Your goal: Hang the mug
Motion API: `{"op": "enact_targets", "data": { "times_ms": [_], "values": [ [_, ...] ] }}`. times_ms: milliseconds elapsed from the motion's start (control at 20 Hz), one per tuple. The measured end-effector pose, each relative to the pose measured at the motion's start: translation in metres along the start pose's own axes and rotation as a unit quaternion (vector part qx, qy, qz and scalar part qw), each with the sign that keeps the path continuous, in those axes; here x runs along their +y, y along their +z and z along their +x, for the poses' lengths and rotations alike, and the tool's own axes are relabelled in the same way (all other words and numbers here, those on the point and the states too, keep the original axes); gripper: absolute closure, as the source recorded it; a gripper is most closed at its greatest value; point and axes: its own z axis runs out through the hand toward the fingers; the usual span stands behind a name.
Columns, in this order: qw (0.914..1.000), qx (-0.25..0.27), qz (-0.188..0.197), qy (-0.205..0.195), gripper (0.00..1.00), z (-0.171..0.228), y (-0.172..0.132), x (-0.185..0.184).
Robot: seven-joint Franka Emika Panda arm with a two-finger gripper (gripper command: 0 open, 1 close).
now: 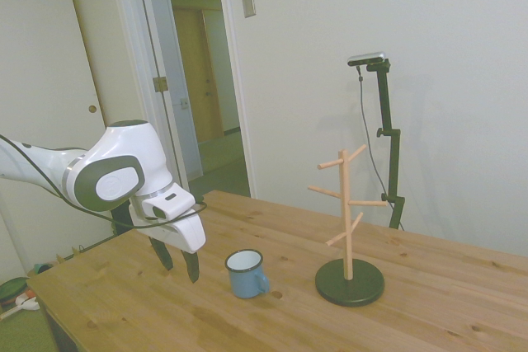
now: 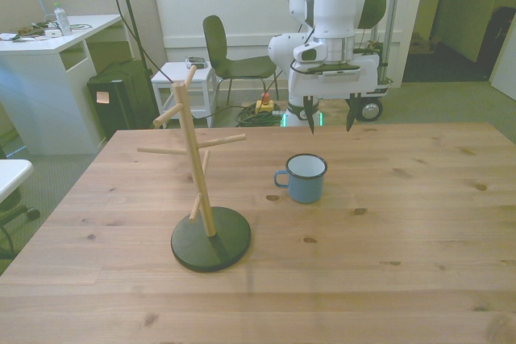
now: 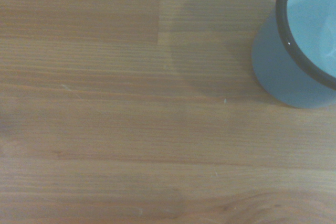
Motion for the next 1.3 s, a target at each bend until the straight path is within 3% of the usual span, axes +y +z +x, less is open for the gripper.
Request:
{"op": "enact_targets", "data": {
  "times_ms": [250, 550, 1300],
  "values": [
    [1.0000, -0.006, -0.003, 0.001, 0.00, 0.004, -0.004, -0.003],
    [0.9998, -0.004, 0.005, 0.018, 0.00, 0.035, -0.019, -0.011],
    [0.9993, -0.007, 0.001, 0.036, 0.00, 0.104, -0.012, -0.032]
  ]
}}
